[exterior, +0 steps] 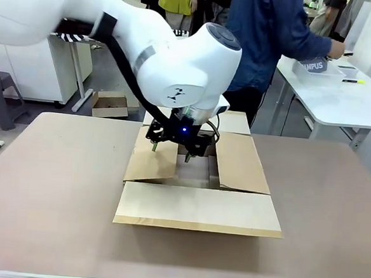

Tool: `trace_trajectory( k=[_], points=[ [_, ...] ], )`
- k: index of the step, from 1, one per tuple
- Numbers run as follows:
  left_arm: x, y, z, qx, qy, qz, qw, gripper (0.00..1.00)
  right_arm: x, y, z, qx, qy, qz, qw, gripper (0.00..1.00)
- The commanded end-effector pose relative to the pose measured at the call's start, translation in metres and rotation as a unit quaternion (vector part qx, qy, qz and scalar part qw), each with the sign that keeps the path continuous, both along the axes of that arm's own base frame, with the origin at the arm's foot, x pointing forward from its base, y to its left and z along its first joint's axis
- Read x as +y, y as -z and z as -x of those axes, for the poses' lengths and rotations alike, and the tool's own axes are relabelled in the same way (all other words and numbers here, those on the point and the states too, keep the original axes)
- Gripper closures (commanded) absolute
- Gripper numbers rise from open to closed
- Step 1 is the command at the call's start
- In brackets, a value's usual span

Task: Pack the gift set into the box.
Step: Place both hands on the side flaps of the Package Box and spread them outward.

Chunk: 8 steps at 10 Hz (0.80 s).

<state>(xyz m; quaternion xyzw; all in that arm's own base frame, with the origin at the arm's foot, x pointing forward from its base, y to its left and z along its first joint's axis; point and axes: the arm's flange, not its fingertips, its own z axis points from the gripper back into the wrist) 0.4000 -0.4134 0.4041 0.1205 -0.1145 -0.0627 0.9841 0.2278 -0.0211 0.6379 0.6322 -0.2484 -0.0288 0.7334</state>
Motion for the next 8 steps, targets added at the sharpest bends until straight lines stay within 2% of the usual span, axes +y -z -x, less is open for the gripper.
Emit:
trace_trajectory(
  k=[1,5,8],
  points=[
    [-0.005,0.002,-0.011,0.008,-0.021,-0.017,1.0,0.0,0.002,-0.002,-0.004,-0.017,-0.003,-0.008,1.0,0.0],
    [0.002,0.012,-0.012,0.01,-0.011,-0.058,0.998,0.0,0.002,-0.002,-0.004,-0.017,-0.003,-0.008,1.0,0.0],
    [0.013,0.004,-0.011,0.006,-0.018,-0.084,0.996,0.0,0.002,-0.002,-0.004,-0.017,-0.003,-0.008,1.0,0.0]
  ],
)
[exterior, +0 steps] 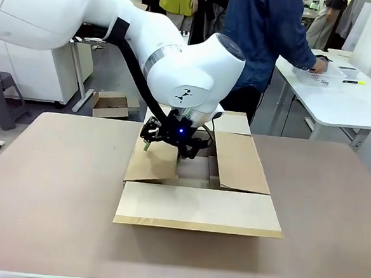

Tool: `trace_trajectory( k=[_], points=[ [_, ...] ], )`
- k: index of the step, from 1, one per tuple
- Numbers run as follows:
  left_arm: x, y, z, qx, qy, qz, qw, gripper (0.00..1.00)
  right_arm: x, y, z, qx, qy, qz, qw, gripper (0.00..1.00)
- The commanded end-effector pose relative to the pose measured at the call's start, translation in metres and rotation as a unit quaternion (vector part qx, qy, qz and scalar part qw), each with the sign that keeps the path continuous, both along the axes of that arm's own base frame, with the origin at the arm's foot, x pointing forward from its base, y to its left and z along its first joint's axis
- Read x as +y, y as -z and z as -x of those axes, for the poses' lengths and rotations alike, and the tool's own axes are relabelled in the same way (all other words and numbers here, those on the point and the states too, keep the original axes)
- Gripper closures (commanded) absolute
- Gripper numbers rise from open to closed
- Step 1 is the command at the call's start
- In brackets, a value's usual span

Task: Pack the gift set into the box.
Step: Place both hands on the side flaps of the Package Box and spread them outward.

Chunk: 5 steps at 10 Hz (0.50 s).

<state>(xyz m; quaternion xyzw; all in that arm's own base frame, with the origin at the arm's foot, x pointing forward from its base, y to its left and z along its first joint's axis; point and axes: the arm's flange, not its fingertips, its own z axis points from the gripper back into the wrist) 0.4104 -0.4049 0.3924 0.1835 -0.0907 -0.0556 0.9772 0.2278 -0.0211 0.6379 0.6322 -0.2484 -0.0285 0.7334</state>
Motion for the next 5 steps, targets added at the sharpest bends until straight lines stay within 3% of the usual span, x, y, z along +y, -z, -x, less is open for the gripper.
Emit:
trace_trajectory(
  k=[1,5],
  points=[
    [0.007,-0.009,-0.001,-0.014,-0.001,-0.029,0.999,0.0,0.002,-0.002,-0.004,-0.016,-0.003,-0.008,1.0,0.0],
    [0.014,-0.024,0.009,-0.035,0.002,-0.024,0.999,0.0,0.002,-0.002,-0.004,-0.016,-0.003,-0.008,1.0,0.0]
  ],
)
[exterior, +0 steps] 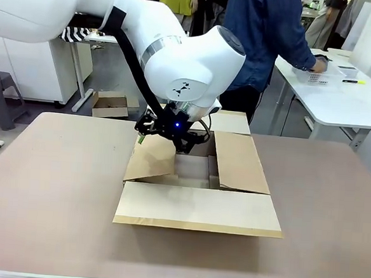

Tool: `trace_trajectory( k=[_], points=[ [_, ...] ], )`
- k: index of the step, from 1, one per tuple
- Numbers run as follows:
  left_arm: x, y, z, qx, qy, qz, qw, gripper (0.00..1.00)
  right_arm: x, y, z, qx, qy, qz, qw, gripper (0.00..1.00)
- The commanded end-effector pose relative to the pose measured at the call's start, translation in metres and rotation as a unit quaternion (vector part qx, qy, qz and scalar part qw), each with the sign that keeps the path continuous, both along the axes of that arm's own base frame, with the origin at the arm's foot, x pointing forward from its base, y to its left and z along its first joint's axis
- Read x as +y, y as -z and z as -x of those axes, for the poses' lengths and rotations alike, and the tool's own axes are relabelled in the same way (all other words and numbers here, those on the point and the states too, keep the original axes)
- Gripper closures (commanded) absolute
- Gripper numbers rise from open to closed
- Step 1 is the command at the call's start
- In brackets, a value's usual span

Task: Pack the gift set into the box.
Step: Place both hands on the side flaps of the Package Box and spread them outward.

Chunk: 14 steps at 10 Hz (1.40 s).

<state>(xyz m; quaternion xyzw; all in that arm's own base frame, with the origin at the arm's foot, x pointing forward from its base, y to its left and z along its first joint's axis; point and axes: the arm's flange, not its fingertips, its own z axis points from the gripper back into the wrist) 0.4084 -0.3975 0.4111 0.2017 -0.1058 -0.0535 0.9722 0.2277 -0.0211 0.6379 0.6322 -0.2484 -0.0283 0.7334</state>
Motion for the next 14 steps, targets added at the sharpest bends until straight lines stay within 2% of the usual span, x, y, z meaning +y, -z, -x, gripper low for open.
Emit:
trace_trajectory(
  k=[1,6,9,12,14],
  points=[
    [0.011,-0.012,0.01,-0.025,0.002,-0.005,1.0,0.0,0.002,-0.002,-0.004,-0.016,-0.003,-0.008,1.0,0.0],
    [0.036,-0.039,0.015,-0.049,0.004,-0.011,0.999,0.0,0.002,-0.002,-0.004,-0.016,-0.003,-0.008,1.0,0.0],
    [0.07,-0.056,0.011,-0.061,-0.021,-0.019,0.998,0.0,0.002,-0.002,-0.004,-0.016,-0.003,-0.008,1.0,0.0],
    [0.1,-0.061,0.009,-0.057,-0.033,0.013,0.998,0.0,0.002,-0.002,-0.004,-0.016,-0.003,-0.008,1.0,0.0],
    [0.119,-0.054,0.003,-0.026,-0.006,0.054,0.998,0.0,0.002,-0.002,-0.004,-0.016,-0.003,-0.008,1.0,0.0]
  ],
)
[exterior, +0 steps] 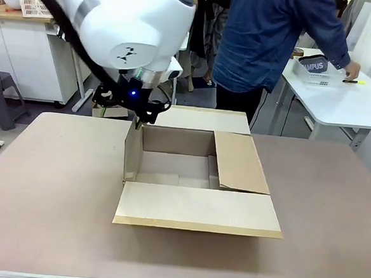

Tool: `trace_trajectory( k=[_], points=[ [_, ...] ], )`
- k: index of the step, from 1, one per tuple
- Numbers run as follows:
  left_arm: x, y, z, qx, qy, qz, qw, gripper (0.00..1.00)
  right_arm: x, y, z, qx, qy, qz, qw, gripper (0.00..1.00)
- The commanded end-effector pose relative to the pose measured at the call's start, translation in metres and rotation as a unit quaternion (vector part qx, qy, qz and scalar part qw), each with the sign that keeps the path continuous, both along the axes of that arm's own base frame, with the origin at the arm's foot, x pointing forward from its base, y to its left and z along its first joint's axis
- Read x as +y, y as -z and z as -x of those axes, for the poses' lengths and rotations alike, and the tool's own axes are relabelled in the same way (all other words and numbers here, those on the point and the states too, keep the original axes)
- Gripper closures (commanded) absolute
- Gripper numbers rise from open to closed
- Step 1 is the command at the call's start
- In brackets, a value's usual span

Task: Pack the gift set into the box.
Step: Place both hands on the side flaps of the Package Box and spread them outward.

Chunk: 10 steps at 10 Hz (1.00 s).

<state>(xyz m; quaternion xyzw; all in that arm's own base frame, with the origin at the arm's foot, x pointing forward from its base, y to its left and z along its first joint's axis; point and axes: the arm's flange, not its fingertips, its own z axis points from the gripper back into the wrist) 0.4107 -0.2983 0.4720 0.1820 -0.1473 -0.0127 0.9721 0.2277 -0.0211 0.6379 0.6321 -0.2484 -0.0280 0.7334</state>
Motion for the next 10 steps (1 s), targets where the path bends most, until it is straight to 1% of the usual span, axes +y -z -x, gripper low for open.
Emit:
trace_trajectory(
  k=[1,3,4,6,7,8,9,10],
  points=[
    [0.032,0.01,0.002,0.038,0.044,0.054,0.997,0.0,0.002,-0.002,-0.004,-0.016,-0.003,-0.008,1.0,0.0],
    [0.056,0.008,-0.004,0.057,0.057,0.103,0.991,0.0,0.002,-0.002,-0.004,-0.016,-0.003,-0.008,1.0,0.0],
    [0.069,0.005,-0.006,0.054,0.04,0.106,0.992,0.0,0.002,-0.002,-0.004,-0.016,-0.003,-0.008,1.0,0.0],
    [0.086,0.006,-0.008,0.06,0.055,0.151,0.985,0.0,0.002,-0.002,-0.004,-0.016,-0.003,-0.008,1.0,0.0],
    [0.093,0.01,-0.011,0.065,0.055,0.16,0.983,0.0,0.002,-0.002,-0.004,-0.016,-0.003,-0.008,1.0,0.0],
    [0.103,0.016,-0.016,0.075,0.07,0.186,0.977,0.0,0.002,-0.002,-0.004,-0.016,-0.003,-0.008,1.0,0.0],
    [0.11,0.024,-0.021,0.093,0.095,0.228,0.965,0.0,0.002,-0.002,-0.004,-0.016,-0.003,-0.008,1.0,0.0],
    [0.111,0.03,-0.023,0.101,0.096,0.247,0.959,0.0,0.002,-0.002,-0.004,-0.016,-0.003,-0.008,1.0,0.0]
  ],
)
